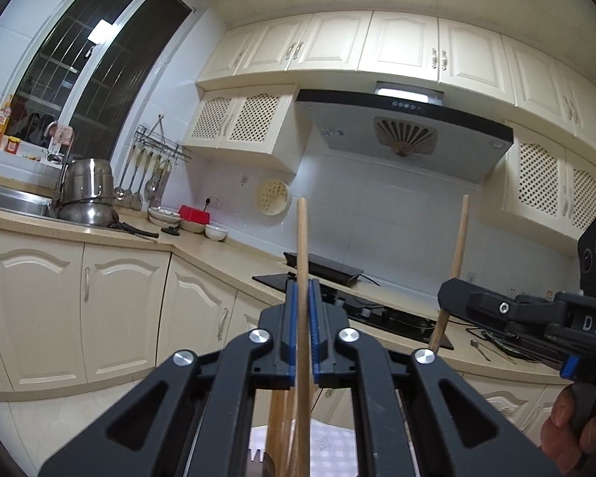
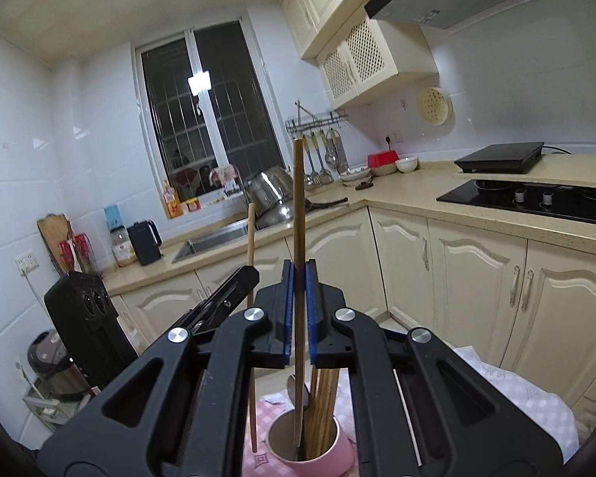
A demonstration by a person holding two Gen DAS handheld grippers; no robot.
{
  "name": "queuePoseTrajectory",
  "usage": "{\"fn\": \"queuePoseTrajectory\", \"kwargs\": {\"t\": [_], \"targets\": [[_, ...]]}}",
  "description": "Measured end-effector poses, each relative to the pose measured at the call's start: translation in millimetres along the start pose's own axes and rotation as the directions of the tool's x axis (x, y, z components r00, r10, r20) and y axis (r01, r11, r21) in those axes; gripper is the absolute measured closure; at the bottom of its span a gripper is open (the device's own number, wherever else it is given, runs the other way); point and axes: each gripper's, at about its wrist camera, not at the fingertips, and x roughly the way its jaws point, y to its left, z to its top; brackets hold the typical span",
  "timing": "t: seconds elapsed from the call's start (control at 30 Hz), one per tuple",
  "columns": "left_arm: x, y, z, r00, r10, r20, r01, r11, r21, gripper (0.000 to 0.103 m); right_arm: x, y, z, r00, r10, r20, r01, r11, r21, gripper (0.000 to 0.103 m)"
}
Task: Organize utensils
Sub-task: 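Carry the chopsticks above the pink cup and open both tools to drop them, then grasp the light-blue knife with the right tool while the left tool grasps a chopstick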
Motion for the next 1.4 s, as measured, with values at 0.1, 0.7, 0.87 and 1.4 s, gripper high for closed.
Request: {"fn": "queuePoseTrajectory", "kwargs": {"t": [0.1, 0.7, 0.87, 1.4], "targets": [[9.2, 7.2, -11.2, 1.0, 0.013, -0.008, -0.013, 1.0, -0.006, 0.098, 10.2, -6.9, -9.0, 1.0, -0.013, -0.026, 0.013, 1.0, 0.015, 0.097], [0.6, 22.3, -48.0, 0.99, 0.066, -0.128, -0.061, 0.997, 0.042, 0.033, 23.9, -43.5, -60.9, 0.979, -0.099, -0.178, 0.128, 0.979, 0.158, 0.01], [-29.5, 20.6, -42.4, 0.985, 0.108, -0.135, -0.099, 0.992, 0.074, 0.006, 8.4, -55.8, -69.9, 0.968, -0.144, -0.207, 0.187, 0.961, 0.204, 0.01], [-100.6, -7.5, -48.8, 0.918, 0.252, -0.305, -0.195, 0.959, 0.207, 0.005, -48.5, -52.9, -126.1, 0.908, -0.21, -0.363, 0.296, 0.934, 0.2, 0.009]]}}
